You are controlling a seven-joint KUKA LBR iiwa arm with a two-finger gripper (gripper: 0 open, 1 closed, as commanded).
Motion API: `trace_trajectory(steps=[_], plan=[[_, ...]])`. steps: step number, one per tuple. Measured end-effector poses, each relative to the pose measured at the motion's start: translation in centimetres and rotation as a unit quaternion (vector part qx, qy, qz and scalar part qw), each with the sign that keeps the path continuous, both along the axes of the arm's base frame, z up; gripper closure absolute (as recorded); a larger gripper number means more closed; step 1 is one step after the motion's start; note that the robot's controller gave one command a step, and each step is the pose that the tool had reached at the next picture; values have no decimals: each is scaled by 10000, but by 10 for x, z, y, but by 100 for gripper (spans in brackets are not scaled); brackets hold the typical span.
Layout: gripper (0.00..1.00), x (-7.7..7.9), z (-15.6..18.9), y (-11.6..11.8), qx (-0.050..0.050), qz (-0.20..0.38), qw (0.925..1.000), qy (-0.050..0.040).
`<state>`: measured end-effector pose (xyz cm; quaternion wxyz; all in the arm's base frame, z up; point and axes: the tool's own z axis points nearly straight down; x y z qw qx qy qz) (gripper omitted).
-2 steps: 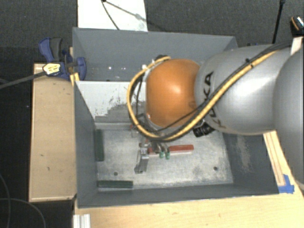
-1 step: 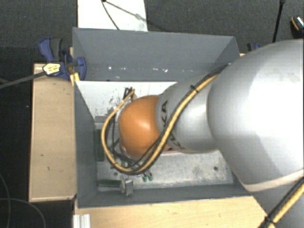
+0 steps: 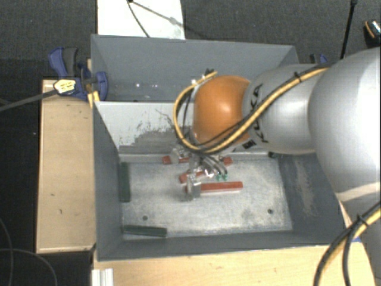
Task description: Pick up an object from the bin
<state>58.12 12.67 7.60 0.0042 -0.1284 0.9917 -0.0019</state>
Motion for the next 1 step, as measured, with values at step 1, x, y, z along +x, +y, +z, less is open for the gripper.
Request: trace_trajectory(steps=[1], plan=[[0,10,-5,-100,-1,769,9970,24]])
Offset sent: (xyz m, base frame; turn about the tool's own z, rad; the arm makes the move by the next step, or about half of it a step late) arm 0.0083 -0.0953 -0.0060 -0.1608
